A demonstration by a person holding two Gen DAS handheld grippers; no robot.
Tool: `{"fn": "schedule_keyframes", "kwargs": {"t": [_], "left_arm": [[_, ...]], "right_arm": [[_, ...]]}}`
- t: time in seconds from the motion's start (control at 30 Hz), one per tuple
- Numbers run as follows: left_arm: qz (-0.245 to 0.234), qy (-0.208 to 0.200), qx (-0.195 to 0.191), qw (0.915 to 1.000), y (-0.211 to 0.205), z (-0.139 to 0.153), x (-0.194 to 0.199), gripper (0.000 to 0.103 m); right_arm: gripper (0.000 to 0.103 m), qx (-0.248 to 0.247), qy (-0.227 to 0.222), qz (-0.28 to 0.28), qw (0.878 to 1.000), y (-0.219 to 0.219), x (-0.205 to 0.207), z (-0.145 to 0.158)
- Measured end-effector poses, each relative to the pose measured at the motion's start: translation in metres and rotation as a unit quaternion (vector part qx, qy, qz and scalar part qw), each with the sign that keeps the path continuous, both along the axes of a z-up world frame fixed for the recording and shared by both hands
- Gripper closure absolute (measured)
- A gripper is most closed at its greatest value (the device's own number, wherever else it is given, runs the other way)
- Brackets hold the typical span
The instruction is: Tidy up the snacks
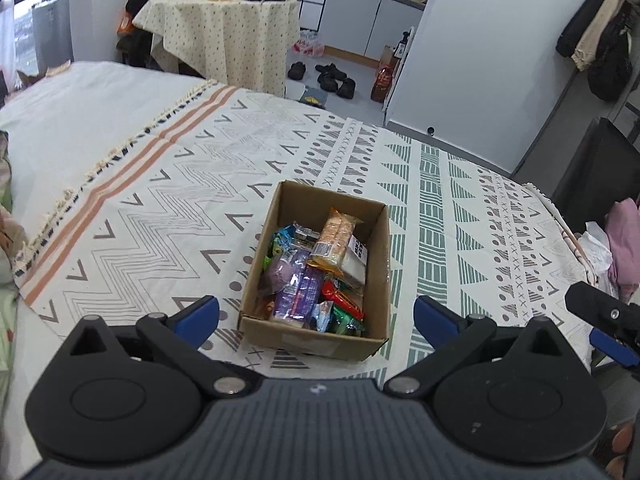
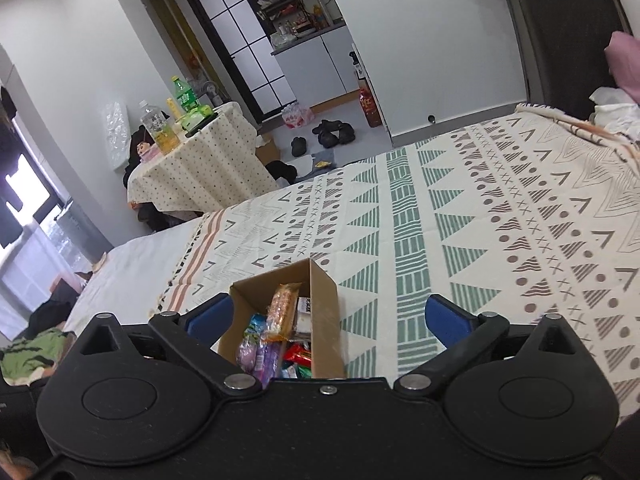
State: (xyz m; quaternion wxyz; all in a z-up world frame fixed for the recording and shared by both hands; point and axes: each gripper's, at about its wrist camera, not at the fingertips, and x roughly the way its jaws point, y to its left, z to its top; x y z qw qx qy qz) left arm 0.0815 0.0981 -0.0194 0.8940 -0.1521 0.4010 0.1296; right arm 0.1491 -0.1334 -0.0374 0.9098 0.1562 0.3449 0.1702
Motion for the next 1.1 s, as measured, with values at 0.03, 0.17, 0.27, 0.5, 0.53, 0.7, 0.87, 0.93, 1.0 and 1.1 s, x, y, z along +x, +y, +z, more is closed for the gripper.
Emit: {"fn": "schedule_keyframes", "kwargs": {"t": [0.03, 0.17, 0.27, 0.5, 0.53, 0.7, 0.87, 0.93, 1.0, 1.1], "left_arm": [[-0.004, -0.002, 0.005, 1.0000, -0.001, 0.002, -0.004, 0.000], [-0.020, -0.006, 0.022, 0.9995, -0.005, 0.008, -0.018, 0.000], [-0.029, -0.009, 0.033, 0.9990, -0.007, 0.013, -0.030, 0.000], [-0.059, -0.020, 0.060, 0.9962, -0.016, 0.026, -0.050, 0.000], [-0.066, -0.022, 0.066, 0.9954, -0.017, 0.028, -0.053, 0.000], [-0.082, -0.024, 0.074, 0.9936, -0.023, 0.034, -0.060, 0.000], [-0.092, -0.023, 0.079, 0.9923, -0.027, 0.037, -0.066, 0.000], [-0.092, -0.022, 0.078, 0.9925, -0.027, 0.037, -0.068, 0.000], [-0.092, -0.022, 0.084, 0.9920, -0.027, 0.037, -0.069, 0.000], [-0.094, -0.022, 0.086, 0.9916, -0.028, 0.038, -0.071, 0.000]], "right_arm": [[0.000, -0.003, -0.001, 0.001, 1.000, -0.002, -0.004, 0.001], [0.000, -0.018, -0.005, 0.005, 1.000, -0.005, -0.021, 0.005], [0.000, -0.029, -0.013, 0.009, 0.999, -0.007, -0.033, 0.009], [0.000, -0.042, -0.014, 0.012, 0.999, -0.013, -0.056, 0.013], [0.000, -0.045, -0.015, 0.014, 0.999, -0.013, -0.059, 0.014], [0.000, -0.054, -0.024, 0.026, 0.998, -0.013, -0.072, 0.022], [0.000, -0.053, -0.035, 0.027, 0.998, -0.016, -0.083, 0.029], [0.000, -0.053, -0.036, 0.027, 0.998, -0.017, -0.086, 0.029], [0.000, -0.055, -0.037, 0.029, 0.997, -0.018, -0.089, 0.029], [0.000, -0.056, -0.036, 0.032, 0.997, -0.019, -0.091, 0.028]]}}
